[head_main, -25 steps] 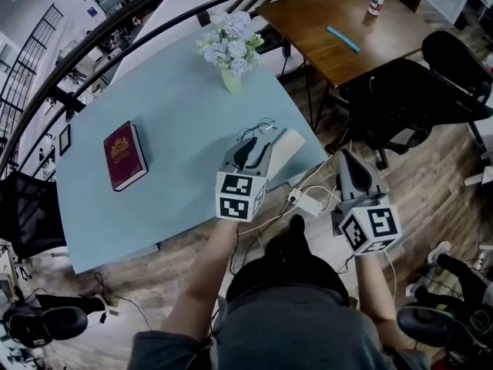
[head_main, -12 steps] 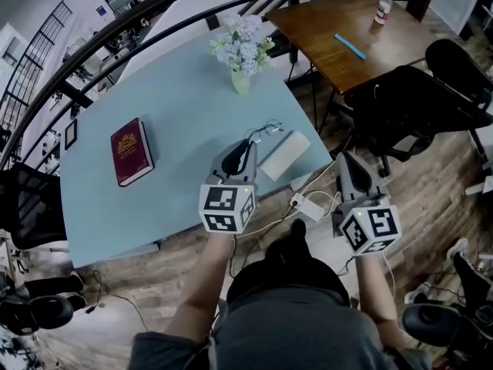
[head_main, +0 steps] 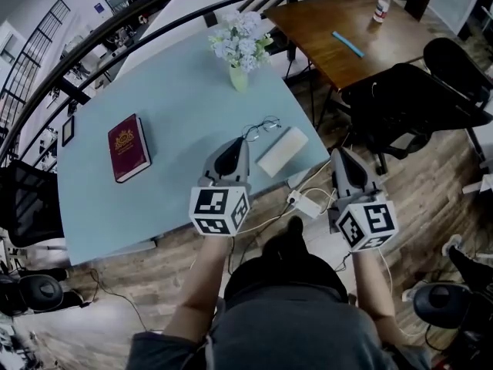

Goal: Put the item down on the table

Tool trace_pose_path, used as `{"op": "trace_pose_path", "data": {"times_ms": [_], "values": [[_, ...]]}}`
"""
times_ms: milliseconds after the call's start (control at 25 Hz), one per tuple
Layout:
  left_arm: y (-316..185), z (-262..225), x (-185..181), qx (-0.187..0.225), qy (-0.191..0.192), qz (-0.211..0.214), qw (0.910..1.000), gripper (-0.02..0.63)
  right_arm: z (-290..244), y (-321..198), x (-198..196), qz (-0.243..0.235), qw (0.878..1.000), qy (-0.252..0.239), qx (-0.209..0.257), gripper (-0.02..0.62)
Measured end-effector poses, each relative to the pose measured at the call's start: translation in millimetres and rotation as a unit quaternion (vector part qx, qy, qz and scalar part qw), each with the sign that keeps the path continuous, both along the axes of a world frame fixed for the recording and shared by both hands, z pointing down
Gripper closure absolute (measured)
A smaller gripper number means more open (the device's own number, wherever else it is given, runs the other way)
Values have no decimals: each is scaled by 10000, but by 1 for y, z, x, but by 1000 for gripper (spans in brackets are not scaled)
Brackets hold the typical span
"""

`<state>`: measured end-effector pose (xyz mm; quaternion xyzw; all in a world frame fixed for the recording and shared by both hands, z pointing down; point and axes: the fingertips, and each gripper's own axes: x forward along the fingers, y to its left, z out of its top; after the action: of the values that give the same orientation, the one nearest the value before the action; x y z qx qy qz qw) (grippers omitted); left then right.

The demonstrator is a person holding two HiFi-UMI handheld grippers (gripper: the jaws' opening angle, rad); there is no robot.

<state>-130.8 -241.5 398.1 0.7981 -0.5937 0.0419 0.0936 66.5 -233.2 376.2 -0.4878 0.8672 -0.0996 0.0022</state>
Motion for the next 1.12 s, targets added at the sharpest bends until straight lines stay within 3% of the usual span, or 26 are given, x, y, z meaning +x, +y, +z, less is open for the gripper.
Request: {"op": "trace_pose_path", "data": {"times_ms": [520, 1120], "values": [[4, 0, -9, -38, 189, -120, 9997, 600, -2, -2, -1, -36, 9998, 155, 83, 594], [-1, -2, -5, 17, 144, -91, 9999, 600, -1, -4, 1, -81, 9997, 194, 86, 594]]}}
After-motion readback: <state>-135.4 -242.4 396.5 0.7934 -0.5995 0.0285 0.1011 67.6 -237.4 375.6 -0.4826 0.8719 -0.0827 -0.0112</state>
